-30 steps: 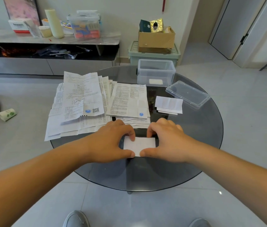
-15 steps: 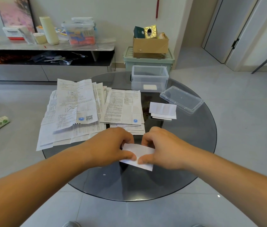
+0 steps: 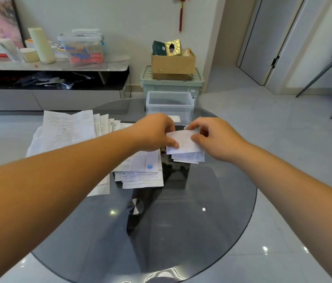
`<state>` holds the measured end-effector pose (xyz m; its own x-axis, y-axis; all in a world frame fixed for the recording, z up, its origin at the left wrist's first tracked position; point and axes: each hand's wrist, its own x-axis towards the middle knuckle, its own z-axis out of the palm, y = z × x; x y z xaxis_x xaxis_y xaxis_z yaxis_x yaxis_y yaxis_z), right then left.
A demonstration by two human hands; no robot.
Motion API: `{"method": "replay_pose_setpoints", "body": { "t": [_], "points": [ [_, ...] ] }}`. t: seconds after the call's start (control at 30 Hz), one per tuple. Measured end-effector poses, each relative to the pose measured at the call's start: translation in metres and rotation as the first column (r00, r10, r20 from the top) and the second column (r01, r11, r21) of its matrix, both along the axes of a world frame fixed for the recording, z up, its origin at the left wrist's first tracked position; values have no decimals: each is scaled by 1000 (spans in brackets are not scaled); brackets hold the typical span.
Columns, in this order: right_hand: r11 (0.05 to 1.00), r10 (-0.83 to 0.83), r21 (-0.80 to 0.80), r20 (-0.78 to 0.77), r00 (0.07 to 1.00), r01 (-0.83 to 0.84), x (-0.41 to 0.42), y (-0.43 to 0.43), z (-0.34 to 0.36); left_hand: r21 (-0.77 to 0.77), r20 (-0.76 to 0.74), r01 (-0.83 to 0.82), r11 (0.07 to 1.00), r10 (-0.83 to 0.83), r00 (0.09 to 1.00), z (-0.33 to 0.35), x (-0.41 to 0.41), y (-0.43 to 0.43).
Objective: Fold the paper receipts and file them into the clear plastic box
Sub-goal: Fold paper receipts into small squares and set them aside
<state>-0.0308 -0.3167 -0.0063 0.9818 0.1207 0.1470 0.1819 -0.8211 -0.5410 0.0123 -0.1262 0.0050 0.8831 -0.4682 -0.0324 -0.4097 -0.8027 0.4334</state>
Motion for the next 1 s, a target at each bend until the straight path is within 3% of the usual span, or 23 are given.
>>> {"method": "replay_pose_setpoints", "body": {
  "t": [0.33, 0.6, 0.83, 1.0],
  "points": [
    [914, -54, -404, -37, 998, 35, 15, -3, -26, 105, 13, 90, 990, -92, 996, -33, 22, -13],
    [877, 13, -471, -173, 985, -95, 9, -3, -24, 135, -69, 205, 969, -197, 978, -32, 12, -14],
    [829, 89, -530, -187, 978, -177, 9, -5, -25, 153, -100, 167, 974, -153, 983, -33, 13, -18],
    [797, 126, -577, -131, 983, -179, 6, -8, -30, 260, -14, 221, 940, -226, 974, -32, 9, -13]
  ]
}}
